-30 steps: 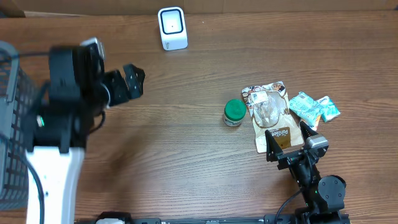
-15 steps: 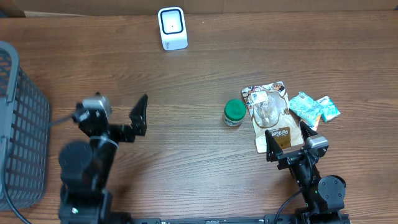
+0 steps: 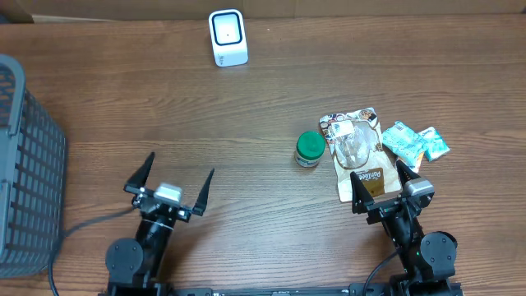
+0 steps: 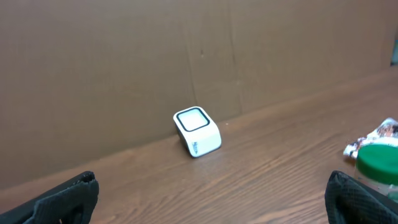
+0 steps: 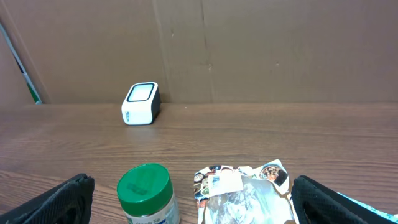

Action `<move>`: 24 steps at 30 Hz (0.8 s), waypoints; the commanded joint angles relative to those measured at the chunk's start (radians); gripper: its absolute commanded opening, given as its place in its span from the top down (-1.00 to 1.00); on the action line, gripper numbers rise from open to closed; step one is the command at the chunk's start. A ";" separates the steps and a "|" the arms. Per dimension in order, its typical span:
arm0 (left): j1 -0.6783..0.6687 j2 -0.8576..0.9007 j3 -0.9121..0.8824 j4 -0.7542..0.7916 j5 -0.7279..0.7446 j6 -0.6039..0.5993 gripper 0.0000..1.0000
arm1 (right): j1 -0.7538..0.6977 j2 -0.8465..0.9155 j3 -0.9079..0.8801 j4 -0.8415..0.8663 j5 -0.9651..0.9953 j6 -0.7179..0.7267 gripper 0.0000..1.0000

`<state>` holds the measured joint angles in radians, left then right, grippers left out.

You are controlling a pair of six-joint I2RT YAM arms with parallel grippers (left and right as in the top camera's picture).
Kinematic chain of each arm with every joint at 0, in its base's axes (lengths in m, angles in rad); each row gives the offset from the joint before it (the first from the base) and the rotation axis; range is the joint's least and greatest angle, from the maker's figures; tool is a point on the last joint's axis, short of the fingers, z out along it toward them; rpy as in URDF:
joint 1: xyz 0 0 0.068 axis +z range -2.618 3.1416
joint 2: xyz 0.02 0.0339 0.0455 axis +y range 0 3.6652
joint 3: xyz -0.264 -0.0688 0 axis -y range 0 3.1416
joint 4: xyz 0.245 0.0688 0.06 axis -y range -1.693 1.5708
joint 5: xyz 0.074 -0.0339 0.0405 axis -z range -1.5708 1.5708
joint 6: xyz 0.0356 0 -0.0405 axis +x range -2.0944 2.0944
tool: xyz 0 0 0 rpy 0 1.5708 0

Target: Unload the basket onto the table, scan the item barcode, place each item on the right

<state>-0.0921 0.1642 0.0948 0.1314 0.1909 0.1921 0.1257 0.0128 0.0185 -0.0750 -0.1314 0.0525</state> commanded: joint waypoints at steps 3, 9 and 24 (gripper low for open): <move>-0.006 -0.110 -0.085 -0.010 0.009 0.099 -0.99 | -0.003 -0.010 -0.011 0.005 -0.005 0.008 -1.00; -0.005 -0.161 -0.090 -0.197 0.007 0.102 -0.99 | -0.003 -0.010 -0.011 0.005 -0.005 0.008 -1.00; -0.006 -0.161 -0.090 -0.190 0.009 0.063 -0.99 | -0.003 -0.010 -0.011 0.005 -0.005 0.008 -1.00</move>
<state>-0.0921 0.0170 0.0101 -0.0605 0.1913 0.2649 0.1257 0.0128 0.0185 -0.0746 -0.1314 0.0532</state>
